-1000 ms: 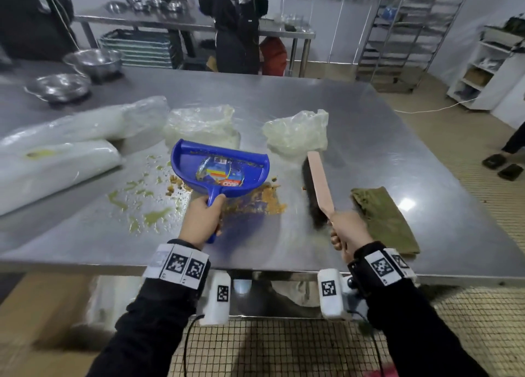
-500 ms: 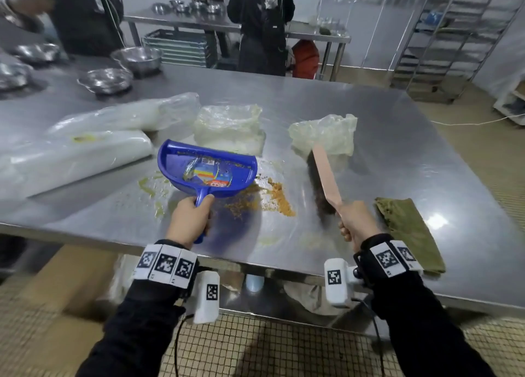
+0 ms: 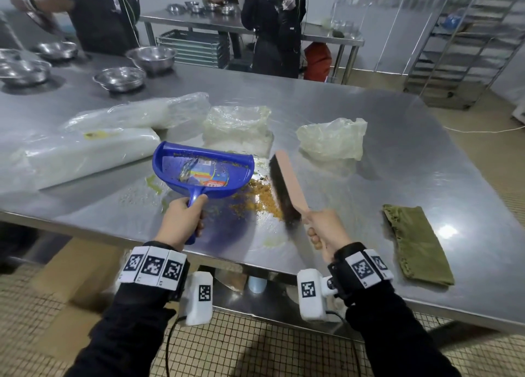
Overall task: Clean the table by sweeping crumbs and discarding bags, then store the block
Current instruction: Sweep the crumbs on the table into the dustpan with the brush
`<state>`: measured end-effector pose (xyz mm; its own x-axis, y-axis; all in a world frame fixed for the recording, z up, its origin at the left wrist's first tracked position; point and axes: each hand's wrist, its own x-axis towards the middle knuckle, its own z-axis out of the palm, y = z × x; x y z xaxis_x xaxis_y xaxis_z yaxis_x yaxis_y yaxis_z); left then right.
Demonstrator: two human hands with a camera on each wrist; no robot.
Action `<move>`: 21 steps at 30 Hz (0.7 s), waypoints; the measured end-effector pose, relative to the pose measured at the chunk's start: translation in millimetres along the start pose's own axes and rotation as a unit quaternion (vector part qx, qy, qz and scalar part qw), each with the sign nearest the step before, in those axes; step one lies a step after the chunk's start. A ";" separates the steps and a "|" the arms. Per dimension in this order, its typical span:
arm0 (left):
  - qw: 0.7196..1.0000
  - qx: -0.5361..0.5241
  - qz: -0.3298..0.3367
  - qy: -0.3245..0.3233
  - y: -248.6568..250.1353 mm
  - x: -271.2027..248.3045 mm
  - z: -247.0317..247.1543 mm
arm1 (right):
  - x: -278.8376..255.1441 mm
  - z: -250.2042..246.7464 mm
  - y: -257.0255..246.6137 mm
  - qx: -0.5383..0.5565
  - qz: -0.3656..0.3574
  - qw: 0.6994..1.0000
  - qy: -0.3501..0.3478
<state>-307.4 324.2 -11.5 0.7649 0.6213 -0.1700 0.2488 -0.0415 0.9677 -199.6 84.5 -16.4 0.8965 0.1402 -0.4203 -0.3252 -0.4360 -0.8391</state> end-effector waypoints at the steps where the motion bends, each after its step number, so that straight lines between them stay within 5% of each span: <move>1: 1.000 0.001 0.002 -0.001 0.4 -0.2 0.0 | 0.9 -7.7 0.9 -0.002 -0.005 1.000 0.014; 6: 1.000 0.005 0.004 0.001 -0.9 -2.2 0.0 | 4.3 -31.4 19.8 -0.043 0.013 0.998 0.054; 15: 1.000 -0.001 -0.017 0.026 -5.9 -8.0 -18.9 | -8.5 32.4 1.2 -0.042 0.015 0.998 -0.050; 21: 0.998 0.009 -0.029 0.049 -9.9 -11.6 -34.7 | 18.5 24.0 -17.5 -0.017 0.003 0.999 -0.037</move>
<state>-339.4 344.6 -12.7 0.6876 0.6962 -0.2065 0.3033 -0.0170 0.9527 -184.5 116.0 -17.8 0.8693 0.2017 -0.4512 -0.3196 -0.4668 -0.8246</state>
